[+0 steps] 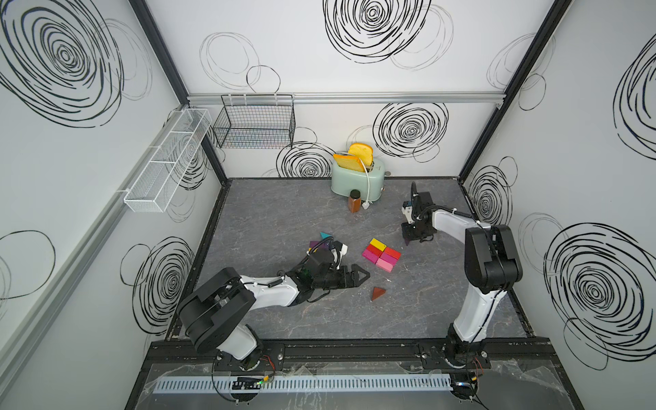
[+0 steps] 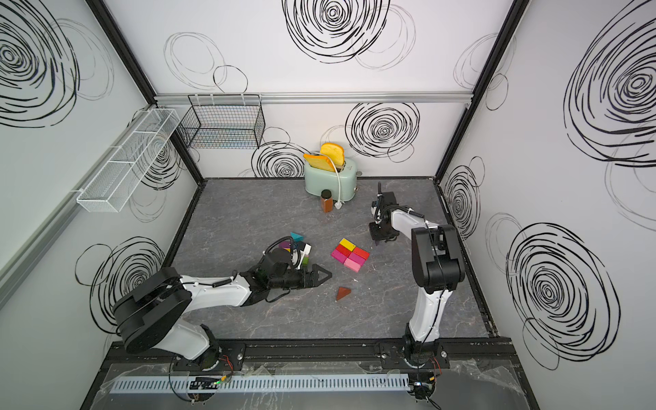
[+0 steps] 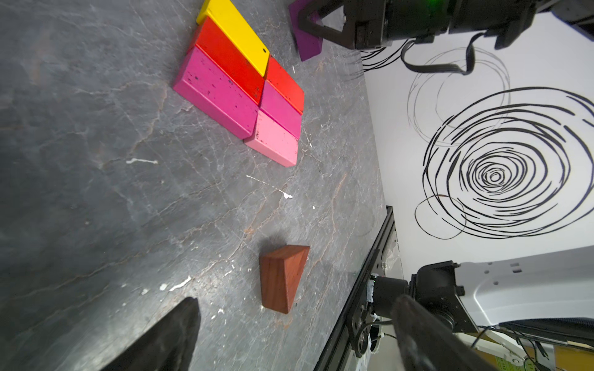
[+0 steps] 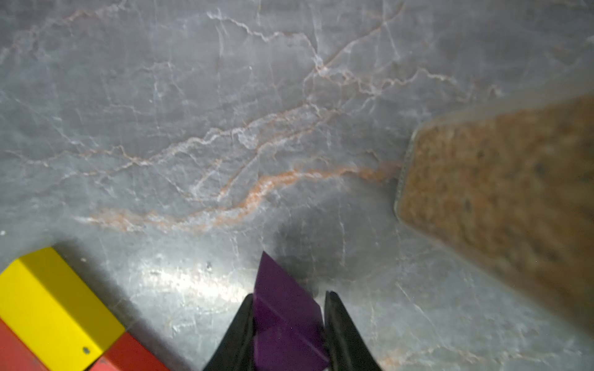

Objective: Assemble a piece of candy with building blocks
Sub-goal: Place the building block at the center of the board.

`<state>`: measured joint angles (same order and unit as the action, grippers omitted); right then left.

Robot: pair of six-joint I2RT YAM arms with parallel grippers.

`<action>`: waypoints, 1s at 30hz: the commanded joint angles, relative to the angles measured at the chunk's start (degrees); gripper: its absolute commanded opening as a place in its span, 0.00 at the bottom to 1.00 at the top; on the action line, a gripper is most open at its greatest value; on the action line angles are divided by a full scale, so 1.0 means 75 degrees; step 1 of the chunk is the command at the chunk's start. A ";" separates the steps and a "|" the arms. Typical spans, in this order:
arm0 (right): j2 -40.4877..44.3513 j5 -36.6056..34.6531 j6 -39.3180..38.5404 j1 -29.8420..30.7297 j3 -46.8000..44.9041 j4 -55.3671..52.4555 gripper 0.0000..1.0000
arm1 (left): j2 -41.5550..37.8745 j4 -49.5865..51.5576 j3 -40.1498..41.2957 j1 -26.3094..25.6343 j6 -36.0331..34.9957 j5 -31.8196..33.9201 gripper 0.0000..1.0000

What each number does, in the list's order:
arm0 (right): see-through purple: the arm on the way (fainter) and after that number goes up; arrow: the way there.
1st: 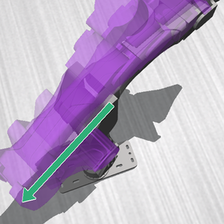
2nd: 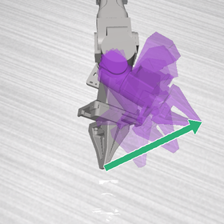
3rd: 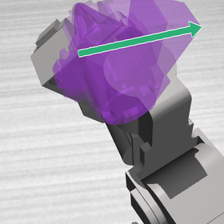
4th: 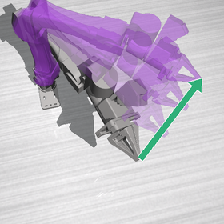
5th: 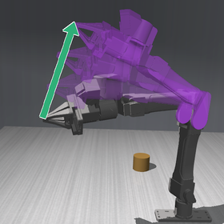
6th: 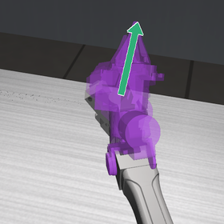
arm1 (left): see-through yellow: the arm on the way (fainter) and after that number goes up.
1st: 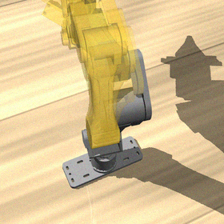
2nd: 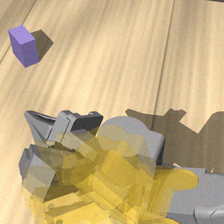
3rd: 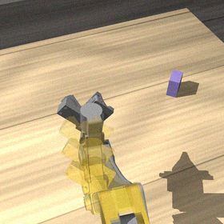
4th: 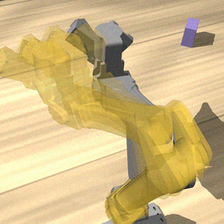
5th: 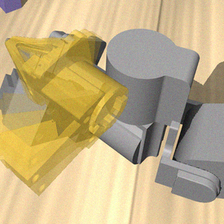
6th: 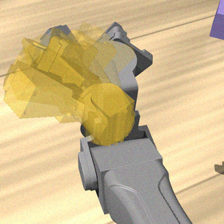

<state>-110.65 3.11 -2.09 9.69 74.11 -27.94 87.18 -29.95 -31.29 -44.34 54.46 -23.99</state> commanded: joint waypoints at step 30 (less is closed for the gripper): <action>0.0093 0.0675 -0.0087 0.0325 0.0192 -0.0431 0.47 | -0.0081 -0.0247 0.0117 0.0237 -0.0110 -0.0175 0.98</action>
<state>-113.75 7.38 -2.37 11.84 77.25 -29.56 86.56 -29.71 -31.16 -42.96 54.02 -24.47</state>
